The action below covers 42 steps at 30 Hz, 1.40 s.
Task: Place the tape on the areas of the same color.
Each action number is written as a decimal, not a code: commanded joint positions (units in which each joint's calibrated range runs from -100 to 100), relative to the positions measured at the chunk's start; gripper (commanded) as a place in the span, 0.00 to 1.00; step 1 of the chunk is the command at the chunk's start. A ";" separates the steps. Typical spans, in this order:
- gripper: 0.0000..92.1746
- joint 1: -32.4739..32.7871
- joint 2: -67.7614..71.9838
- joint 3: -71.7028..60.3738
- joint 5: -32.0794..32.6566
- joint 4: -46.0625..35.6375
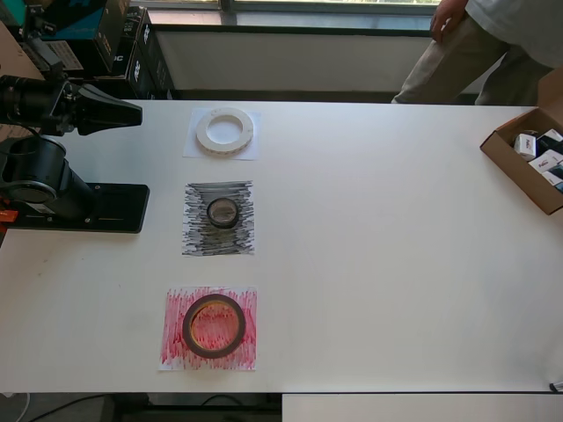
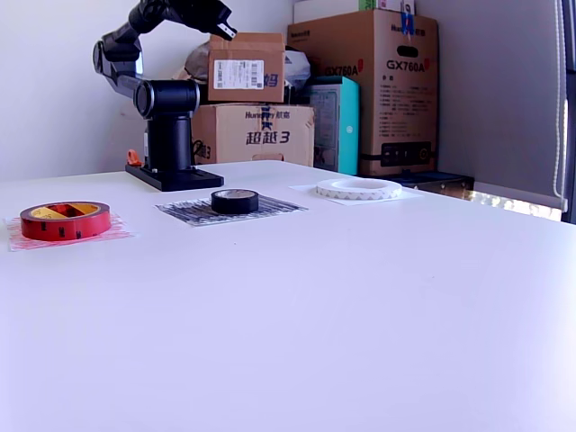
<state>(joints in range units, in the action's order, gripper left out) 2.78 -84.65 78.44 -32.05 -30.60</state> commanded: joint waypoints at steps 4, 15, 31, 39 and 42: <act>0.00 1.34 -14.60 13.66 -2.49 17.23; 0.00 5.37 -14.60 21.11 -2.49 24.79; 0.00 5.84 -14.60 21.02 -2.24 18.59; 0.00 5.84 -14.60 21.02 -2.24 18.59; 0.00 5.84 -14.60 21.02 -2.24 18.59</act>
<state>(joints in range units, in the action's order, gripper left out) 8.78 -98.91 99.70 -33.96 -11.55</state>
